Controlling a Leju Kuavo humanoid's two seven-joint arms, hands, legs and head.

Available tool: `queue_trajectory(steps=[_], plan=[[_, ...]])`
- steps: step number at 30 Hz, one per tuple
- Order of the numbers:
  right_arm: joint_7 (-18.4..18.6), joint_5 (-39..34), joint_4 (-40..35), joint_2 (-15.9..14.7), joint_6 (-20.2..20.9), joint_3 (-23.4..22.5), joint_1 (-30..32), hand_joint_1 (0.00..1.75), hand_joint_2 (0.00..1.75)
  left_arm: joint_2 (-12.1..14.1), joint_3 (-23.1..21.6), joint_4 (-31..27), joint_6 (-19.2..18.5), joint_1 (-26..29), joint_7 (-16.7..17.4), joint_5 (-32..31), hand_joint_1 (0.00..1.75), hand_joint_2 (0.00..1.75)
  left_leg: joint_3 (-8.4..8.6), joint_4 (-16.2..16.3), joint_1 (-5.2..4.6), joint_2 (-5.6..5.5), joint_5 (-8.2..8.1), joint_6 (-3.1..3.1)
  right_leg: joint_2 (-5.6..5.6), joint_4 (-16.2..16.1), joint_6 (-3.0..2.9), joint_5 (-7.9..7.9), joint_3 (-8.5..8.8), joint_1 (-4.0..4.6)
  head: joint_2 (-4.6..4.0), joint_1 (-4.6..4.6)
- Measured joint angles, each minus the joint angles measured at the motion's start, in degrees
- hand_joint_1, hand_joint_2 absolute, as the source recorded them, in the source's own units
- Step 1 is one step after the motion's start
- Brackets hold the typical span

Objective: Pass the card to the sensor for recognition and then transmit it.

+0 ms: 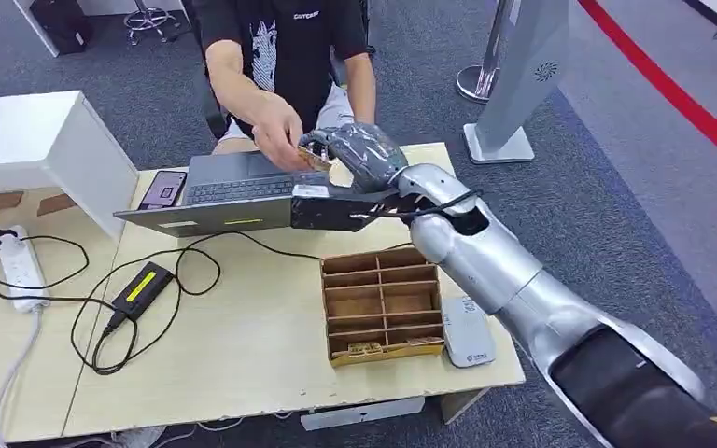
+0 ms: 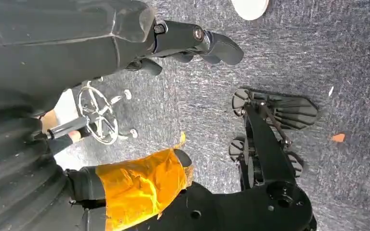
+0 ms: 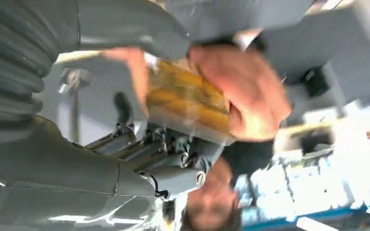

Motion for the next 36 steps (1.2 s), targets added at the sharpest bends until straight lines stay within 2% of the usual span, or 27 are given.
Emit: queue_trajectory(steps=[2, 5, 8, 11, 13, 15, 21, 24, 28, 33, 34, 36], plan=[[-2.51, -8.57, 0.35, 0.15, 5.14, -0.81, 0.79, 0.0, 1.75, 0.0, 0.0, 0.0, -0.02, -0.02, 0.35, 0.31, 0.0, 1.75, 0.0, 0.0, 0.0, 0.0, 0.0, 0.0, 0.0, 0.0, 0.0, 0.0, 0.0, 0.0, 0.02, 0.0], [-4.2, -18.83, 1.22, 0.2, 9.74, -1.94, 2.27, 0.0, 1.75, 0.0, -0.02, 0.0, 0.09, 0.01, 0.48, 0.96, 0.0, 1.75, 0.01, 0.0, 0.0, -0.01, 0.0, 0.0, -0.01, 0.0, 0.0, 0.0, -0.02, 0.0, 0.0, 0.02], [-5.39, -24.47, 1.64, -0.59, 11.58, -3.35, 4.21, 0.0, 1.75, 0.0, 0.0, 0.0, 0.33, 0.02, 0.48, 1.55, 0.0, 1.75, 0.01, 0.0, 0.0, -0.01, 0.0, 0.0, -0.01, -0.01, 0.0, 0.0, -0.01, 0.0, 0.0, 0.0], [-6.55, -25.58, 1.05, -2.71, 10.86, -4.35, 6.07, 0.0, 1.75, -0.02, 0.0, 0.0, 0.44, 0.2, 0.48, 2.21, 0.0, 1.75, -0.01, 0.01, -0.01, -0.02, 0.0, 0.0, -0.03, -0.03, 0.0, 0.0, 0.01, 0.0, 0.0, 0.02], [-7.33, -24.84, -0.35, -4.42, 8.71, -5.27, 7.6, 0.0, 1.75, -0.02, 0.0, 0.0, 0.5, 0.38, 0.48, 2.56, 0.0, 1.75, 0.0, 0.03, -0.02, -0.01, -0.01, 0.01, -0.02, -0.07, 0.01, 0.01, 0.0, -0.01, 0.0, 0.0], [-8.69, -22.1, -3.5, -6.76, 3.61, -6.76, 10.29, 0.0, 1.75, -0.04, 0.02, 0.0, 0.7, 0.45, 0.46, 2.84, 0.0, 1.75, 0.01, 0.05, -0.01, -0.06, -0.03, 0.05, -0.07, -0.11, 0.02, 0.0, 0.02, -0.01, 0.02, 0.02], [-12.71, -13.88, -17.28, -13.07, -8.6, -15.7, 22.42, 0.0, 1.75, -0.26, 0.74, 0.0, 1.11, 1.64, -0.33, 2.95, 0.0, 1.75, -0.06, 0.03, -0.02, -0.16, -0.13, 0.17, -0.18, -0.16, 0.08, -0.06, 0.03, -0.01, 0.0, 0.02], [-15.66, -12.12, -24.64, -13.62, -14.67, -20.75, 29.27, 0.0, 1.75, -0.42, 1.53, 0.0, 1.09, 1.88, -0.9, 2.95, 0.0, 1.75, -0.05, 0.01, -0.01, -0.1, -0.25, 0.1, -0.12, -0.16, 0.1, -0.1, 0.03, -0.01, 0.0, 0.0], [-15.73, -11.2, -30.27, -13.79, -15.35, -23.91, 33.83, 0.0, 1.75, -0.59, 1.79, 0.0, 1.07, 1.97, -0.94, 2.95, 0.0, 1.75, -0.01, 0.01, 0.0, 0.01, -0.25, 0.1, 0.0, -0.14, 0.09, -0.11, 0.01, 0.0, 0.0, 0.02], [-15.77, -10.77, -33.01, -13.86, -15.89, -25.53, 35.58, 0.0, 1.75, -0.7, 2.08, 0.0, 1.09, 2.07, -0.94, 2.95, 0.0, 1.75, 0.02, 0.01, 0.0, 0.01, -0.24, 0.09, 0.01, -0.13, 0.08, -0.11, 0.03, 0.0, 0.0, 0.0], [-16.37, -9.36, -33.62, -13.86, -17.67, -25.92, 36.36, 0.0, 1.75, -0.7, 2.12, 0.0, 1.09, 2.06, -0.96, 2.95, 0.0, 1.75, 0.03, 0.02, -0.01, 0.0, -0.22, 0.08, -0.01, -0.13, 0.09, -0.11, 0.04, 0.0, 0.0, 0.0], [-18.28, -5.64, -35.66, -13.84, -23.77, -27.16, 39.16, 0.0, 1.75, -0.72, 2.18, 0.0, 1.18, 2.1, -1.29, 2.95, 0.0, 1.75, 0.03, 0.02, 0.0, -0.12, -0.22, 0.08, -0.17, -0.14, 0.1, -0.13, 0.1, 0.0, 0.0, 0.02]])
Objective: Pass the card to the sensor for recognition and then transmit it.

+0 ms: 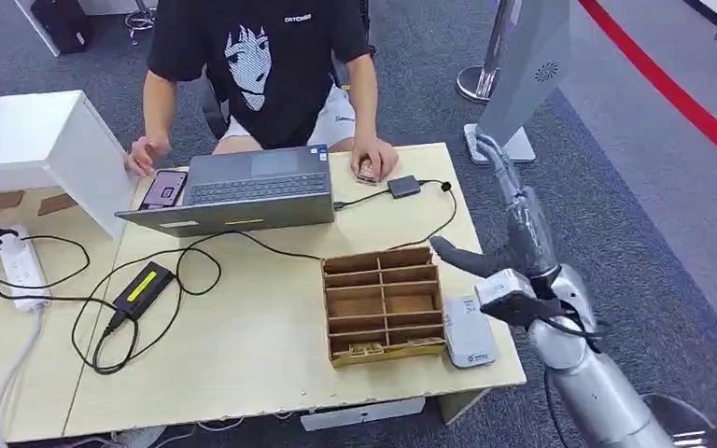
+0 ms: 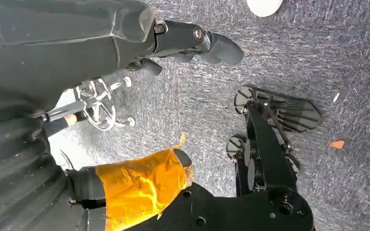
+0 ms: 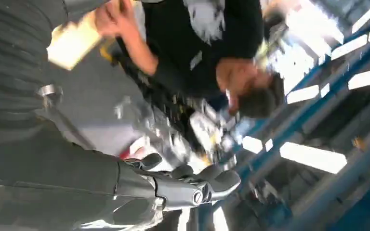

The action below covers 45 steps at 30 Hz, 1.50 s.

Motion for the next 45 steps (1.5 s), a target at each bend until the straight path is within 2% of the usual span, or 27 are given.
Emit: queue_trajectory(steps=[2, 4, 9, 13, 21, 31, 36, 45], plan=[[-2.38, 4.33, -2.39, 0.02, -5.82, -1.01, 4.26, 0.0, 1.75, -0.04, 0.02, 0.0, 0.15, 0.14, -0.11, 0.0, 0.0, 1.75, -0.02, 0.0, 0.0, -0.08, -0.03, 0.03, -0.04, -0.01, 0.08, -0.07, 0.03, 0.0, 0.0, 0.02], [-3.92, 7.73, -4.05, 0.02, -8.98, -1.34, 8.42, 0.0, 1.75, -0.07, 0.11, 0.0, 0.31, 0.16, -0.11, 0.0, 0.0, 1.75, -0.01, -0.01, 0.0, -0.06, -0.09, 0.01, -0.03, -0.01, 0.07, -0.12, 0.03, 0.0, 0.0, 0.0], [-4.29, 15.32, -5.1, 0.22, -15.08, -1.29, 16.68, 0.0, 1.75, -0.17, 0.5, 0.0, 0.5, 0.15, -0.18, 0.0, 0.0, 1.75, -0.02, -0.02, 0.0, -0.05, -0.17, 0.1, -0.04, -0.02, 0.05, -0.22, 0.03, 0.0, 0.0, -0.02], [-3.77, 20.4, -3.83, 0.81, -19.38, 0.6, 20.01, 0.0, 1.75, -0.24, 0.52, 0.0, 0.74, 0.01, -0.17, 0.0, 0.0, 1.75, 0.0, -0.04, 0.0, 0.02, -0.2, 0.08, 0.01, -0.01, 0.05, -0.22, 0.03, 0.0, 0.0, -0.02], [-1.63, 24.09, -0.6, 0.31, -20.01, 6.46, 21.03, 0.0, 1.75, -0.2, 0.5, 0.0, 0.9, -0.14, -0.13, -0.17, 0.0, 1.75, 0.04, -0.03, -0.01, 0.02, -0.18, 0.07, 0.01, 0.0, 0.04, -0.21, 0.06, 0.0, 0.0, -0.02], [9.11, 34.86, 2.2, -3.93, -19.93, 11.95, 20.34, 0.0, 1.75, 0.13, 0.5, 0.0, 0.98, -0.45, 0.48, 0.0, 0.0, 1.75, 0.03, -0.03, -0.01, 0.01, -0.19, 0.08, 0.01, -0.01, 0.04, -0.21, 0.08, -0.01, 0.02, -0.02], [14.73, 42.42, 5.66, -4.59, -21.24, 13.66, 19.31, 0.0, 1.75, 0.13, 0.37, 0.0, 1.18, -0.73, 0.61, 0.0, 0.0, 1.75, 0.08, -0.03, 0.0, 0.02, -0.19, 0.08, 0.01, -0.01, 0.04, -0.21, 0.1, 0.0, 0.02, -0.02], [18.77, 46.17, 10.55, -4.63, -21.74, 15.56, 18.13, 0.0, 1.75, 0.13, 0.07, 0.0, 1.33, -0.81, 0.89, 0.0, 0.0, 1.75, 0.07, -0.03, -0.01, 0.02, -0.19, 0.08, 0.01, -0.01, 0.04, -0.21, 0.11, 0.0, 0.02, -0.02]])
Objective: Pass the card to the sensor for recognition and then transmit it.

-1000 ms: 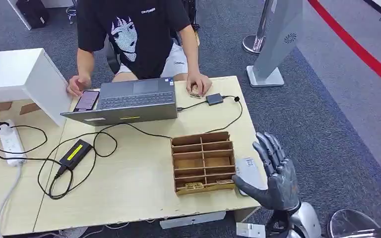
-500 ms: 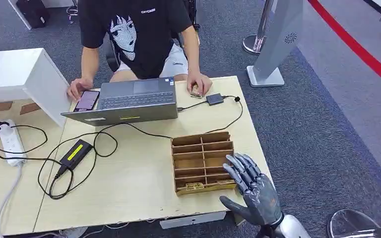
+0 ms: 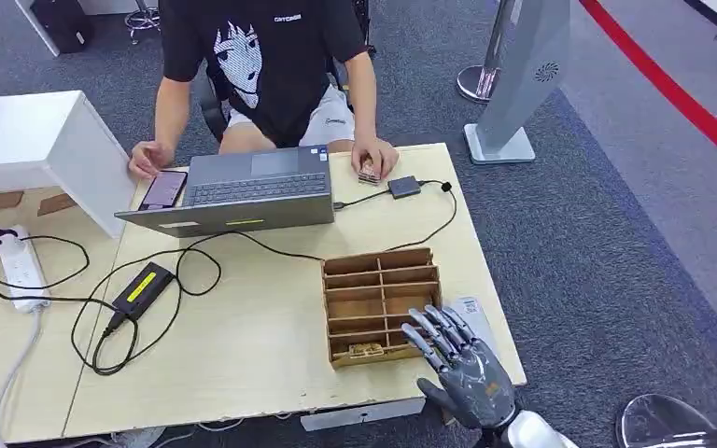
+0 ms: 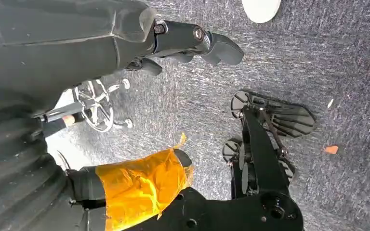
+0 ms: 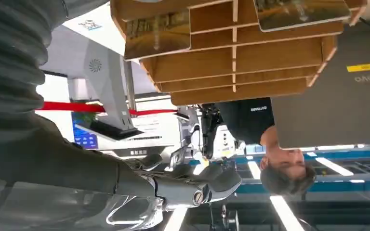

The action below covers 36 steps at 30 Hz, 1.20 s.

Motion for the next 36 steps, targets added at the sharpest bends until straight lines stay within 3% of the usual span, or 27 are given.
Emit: queue_trajectory(steps=[36], plan=[[1.82, -1.42, 7.35, 0.37, 0.24, 1.42, -2.77, 0.0, 1.75, 0.02, -1.36, 0.0, 0.2, -0.03, 0.13, 0.0, 0.0, 1.75, 0.0, 0.0, 0.0, 0.0, 0.0, 0.0, 0.0, 0.0, 0.0, 0.0, 0.01, 0.0, -0.02, 0.0]])
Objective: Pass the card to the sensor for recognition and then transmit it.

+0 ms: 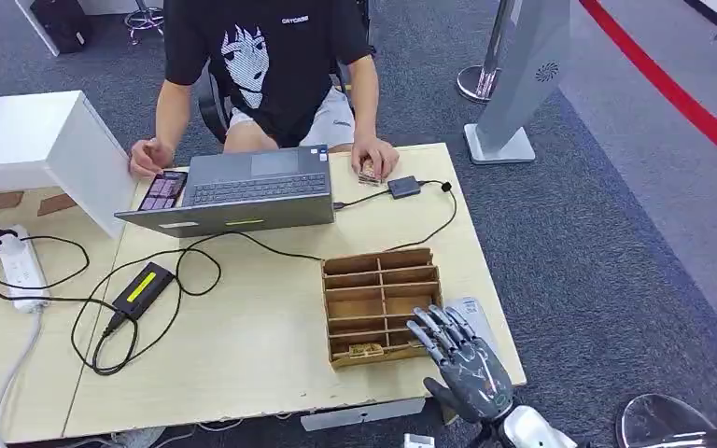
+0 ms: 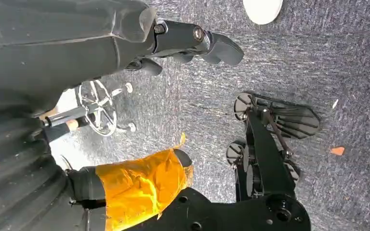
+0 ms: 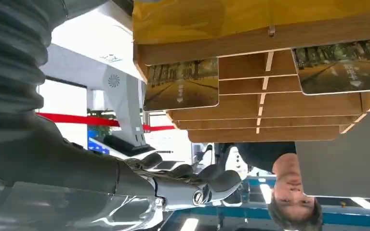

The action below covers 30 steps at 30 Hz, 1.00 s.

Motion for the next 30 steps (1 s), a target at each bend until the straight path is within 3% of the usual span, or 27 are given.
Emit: queue_trajectory(steps=[21, 22, 23, 24, 28, 30], plan=[[-1.11, -2.23, 3.19, 2.3, -0.04, 0.59, -3.49, 0.0, 1.75, 0.0, -1.4, 0.0, -0.09, -0.06, -0.02, -0.17, 0.0, 1.75, 0.02, 0.0, 0.0, 0.0, 0.01, 0.0, 0.0, 0.01, 0.0, 0.0, 0.01, 0.0, 0.0, 0.0], [-1.09, -2.32, 3.39, 2.43, -0.02, 0.59, -3.56, 0.51, 1.75, 0.0, -1.46, 0.0, -0.11, -0.06, -0.02, -0.17, 0.0, 1.75, 0.02, 0.0, 0.0, 0.0, 0.01, 0.0, 0.0, 0.01, 0.0, 0.0, 0.01, 0.0, 0.0, 0.0], [-1.09, -2.6, 3.63, 2.53, 0.02, 0.59, -3.68, 1.33, 1.75, 0.0, -1.57, 0.0, -0.13, -0.06, -0.02, -0.17, 0.0, 1.75, 0.02, 0.0, 0.0, 0.0, 0.01, 0.0, 0.0, 0.01, 0.0, 0.0, 0.01, 0.0, 0.0, 0.0], [-1.09, -3.04, 3.97, 2.64, 0.06, 0.59, -3.85, 1.54, 1.75, 0.0, -1.75, 0.0, -0.18, -0.06, -0.02, -0.17, 0.0, 1.75, 0.02, 0.0, 0.0, 0.0, 0.01, 0.0, 0.0, 0.01, 0.0, 0.0, 0.01, 0.0, 0.0, 0.0], [-1.01, -3.78, 5.66, 2.84, 0.07, 0.57, -4.44, 1.66, 1.75, 0.0, -2.21, 0.0, -0.2, -0.08, -0.02, -0.17, 0.0, 1.75, 0.02, 0.0, 0.0, 0.0, 0.01, 0.0, 0.0, 0.01, 0.0, 0.0, 0.01, 0.0, 0.0, 0.0], [-1.11, -4.13, 6.45, 2.97, -0.04, 0.5, -4.49, 1.59, 1.75, 0.0, -2.23, 0.0, -0.2, -0.08, -0.02, -0.17, 0.0, 1.75, 0.02, 0.0, 0.0, 0.0, 0.01, 0.0, 0.0, 0.01, 0.0, 0.0, 0.02, 0.0, 0.02, 0.0]])
